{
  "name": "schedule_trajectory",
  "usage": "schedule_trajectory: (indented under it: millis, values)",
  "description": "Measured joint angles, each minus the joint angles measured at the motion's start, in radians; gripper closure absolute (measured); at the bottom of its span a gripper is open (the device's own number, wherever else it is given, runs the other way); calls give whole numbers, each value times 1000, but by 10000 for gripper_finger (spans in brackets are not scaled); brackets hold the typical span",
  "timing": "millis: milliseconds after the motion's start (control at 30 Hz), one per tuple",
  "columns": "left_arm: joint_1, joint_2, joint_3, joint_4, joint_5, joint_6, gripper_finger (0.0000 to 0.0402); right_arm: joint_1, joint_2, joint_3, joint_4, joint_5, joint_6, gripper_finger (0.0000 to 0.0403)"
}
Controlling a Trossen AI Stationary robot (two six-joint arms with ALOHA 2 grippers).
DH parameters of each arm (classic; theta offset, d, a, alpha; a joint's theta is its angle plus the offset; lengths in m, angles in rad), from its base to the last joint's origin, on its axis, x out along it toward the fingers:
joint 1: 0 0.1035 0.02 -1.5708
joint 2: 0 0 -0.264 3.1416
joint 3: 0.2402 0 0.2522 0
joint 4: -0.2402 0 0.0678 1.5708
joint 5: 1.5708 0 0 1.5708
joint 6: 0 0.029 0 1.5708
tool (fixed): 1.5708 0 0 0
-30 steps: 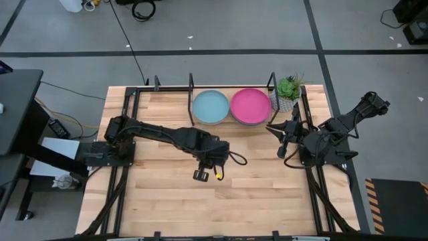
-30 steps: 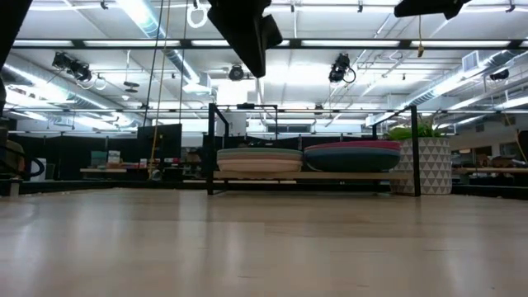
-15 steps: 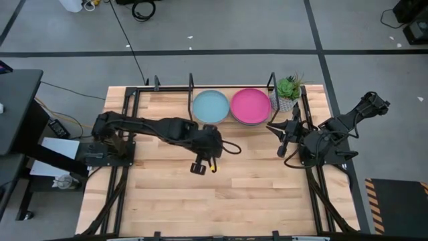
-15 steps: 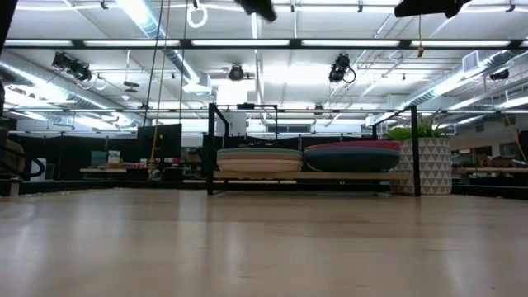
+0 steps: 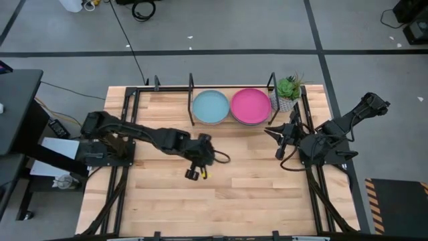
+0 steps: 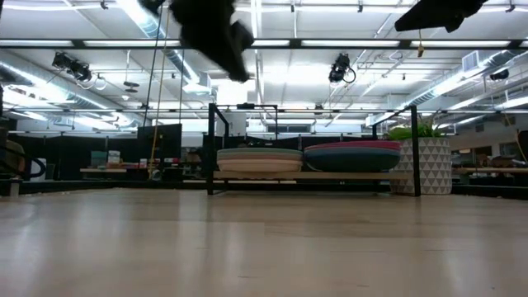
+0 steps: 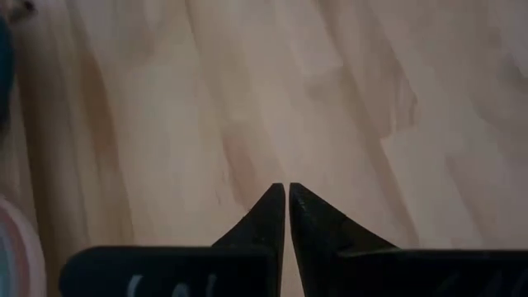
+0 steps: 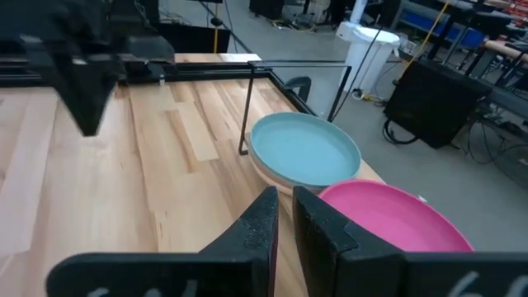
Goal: Place and stack plates onto a shelf
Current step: Return to Home Position
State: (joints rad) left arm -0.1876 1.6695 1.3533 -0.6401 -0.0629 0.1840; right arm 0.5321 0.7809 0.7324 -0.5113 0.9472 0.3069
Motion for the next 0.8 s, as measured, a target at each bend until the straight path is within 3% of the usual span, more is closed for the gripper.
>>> schedule_trajectory:
  millis: [233, 400, 667, 800]
  values:
    - [33, -271, -402, 354, -1, -69, 375, -46, -66, 3, 46, -51, -89, 377]
    - [45, -474, -650, 586, -37, -68, 375, -120, -178, 6, 128, -155, -198, 396]
    - [44, -713, -933, 814, -120, -31, 375, -236, -319, 2, 140, -269, -197, 394]
    - [47, -806, -1047, 913, -138, 8, 375, -267, -331, -75, 266, -339, -224, 394]
